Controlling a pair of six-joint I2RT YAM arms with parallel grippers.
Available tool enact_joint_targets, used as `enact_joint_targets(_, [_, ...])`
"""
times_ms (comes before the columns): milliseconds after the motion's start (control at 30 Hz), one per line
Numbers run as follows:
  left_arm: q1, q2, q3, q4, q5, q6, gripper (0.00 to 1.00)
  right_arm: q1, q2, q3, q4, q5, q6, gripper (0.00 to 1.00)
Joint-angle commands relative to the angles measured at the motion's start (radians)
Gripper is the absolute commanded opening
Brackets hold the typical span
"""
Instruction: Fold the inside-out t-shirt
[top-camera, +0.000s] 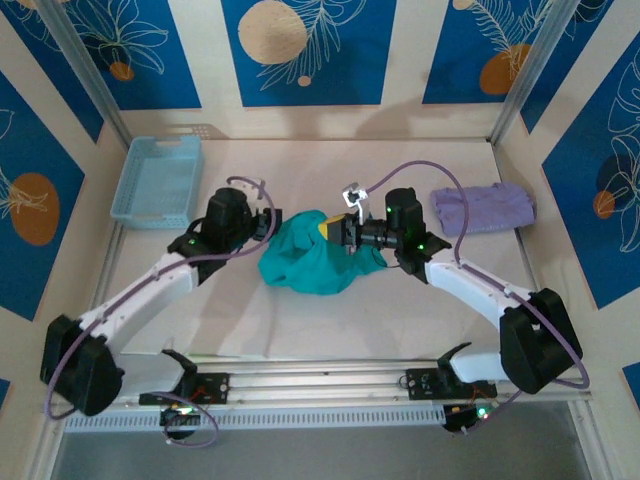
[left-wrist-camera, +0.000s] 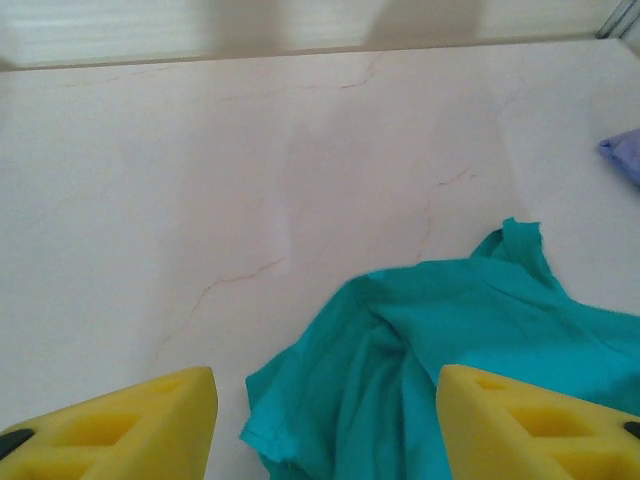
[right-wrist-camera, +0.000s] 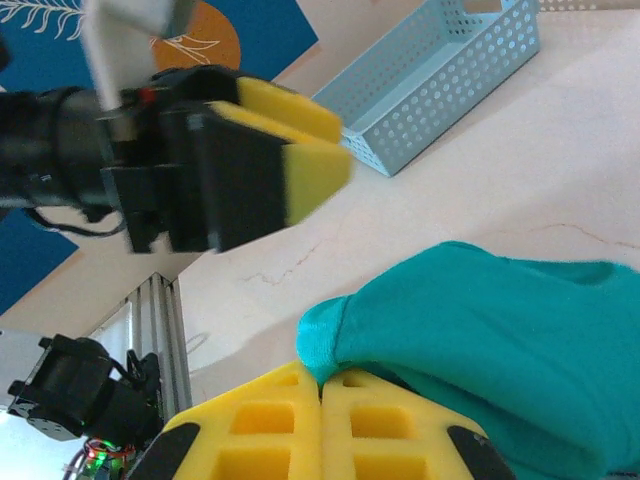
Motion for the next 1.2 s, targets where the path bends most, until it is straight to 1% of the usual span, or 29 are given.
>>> enact_joint_targets(0, [-0.036, -0.097, -0.077, 0.023, 0.138, -0.065, 0.61, -0.004, 0.007, 0.016, 0.03, -0.028, 0.041, 0.0])
enact_joint_targets(100, [-0.056, -0.084, -0.125, 0.13, 0.296, -0.116, 0.61, -0.004, 0.01, 0.018, 0.03, -0.022, 0.039, 0.0])
enact_joint_targets(200, [-0.064, -0.012, -0.111, 0.203, 0.402, -0.141, 0.6, -0.003, 0.011, 0.02, 0.03, -0.018, 0.038, 0.0])
enact_joint_targets(267, [-0.07, 0.033, -0.105, 0.269, 0.449, -0.163, 0.6, -0.003, 0.009, 0.018, 0.027, -0.018, 0.039, 0.0])
enact_joint_targets(400, [-0.072, 0.102, -0.093, 0.334, 0.465, -0.188, 0.59, -0.002, 0.0, 0.014, 0.021, -0.013, 0.034, 0.0])
enact_joint_targets(433, [-0.072, 0.119, -0.086, 0.326, 0.447, -0.188, 0.55, -0.002, -0.003, 0.012, 0.019, -0.01, 0.029, 0.0])
enact_joint_targets(567, [-0.067, 0.145, -0.083, 0.289, 0.351, -0.172, 0.25, -0.012, -0.039, 0.01, -0.022, 0.008, 0.0, 0.0])
enact_joint_targets(633, [-0.058, 0.146, -0.094, 0.304, 0.335, -0.171, 0.13, -0.026, -0.062, 0.008, -0.041, 0.008, -0.015, 0.0])
enact_joint_targets(667, [-0.05, 0.144, -0.099, 0.308, 0.332, -0.171, 0.08, -0.035, -0.075, 0.006, -0.05, 0.007, -0.024, 0.0])
enact_joint_targets(767, [-0.005, 0.099, -0.122, 0.321, 0.359, -0.176, 0.0, -0.074, -0.129, 0.005, -0.092, 0.009, -0.05, 0.0])
enact_joint_targets(833, [0.023, 0.05, -0.16, 0.368, 0.406, -0.178, 0.0, -0.099, -0.155, -0.004, -0.103, 0.007, -0.052, 0.0])
enact_joint_targets(900, [0.045, 0.004, -0.203, 0.434, 0.475, -0.193, 0.0, -0.108, -0.159, -0.006, -0.11, -0.003, -0.054, 0.0])
enact_joint_targets(1033, [0.063, -0.045, -0.27, 0.664, 0.657, -0.282, 0.0, -0.088, -0.128, -0.006, -0.104, -0.013, -0.052, 0.0])
enact_joint_targets(1100, [0.066, -0.051, -0.277, 0.746, 0.725, -0.318, 0.0, -0.068, -0.117, 0.001, -0.122, 0.021, -0.072, 0.0])
enact_joint_targets(1167, [0.066, -0.059, -0.273, 0.801, 0.767, -0.353, 0.0, -0.04, -0.109, 0.017, -0.173, 0.089, -0.114, 0.0])
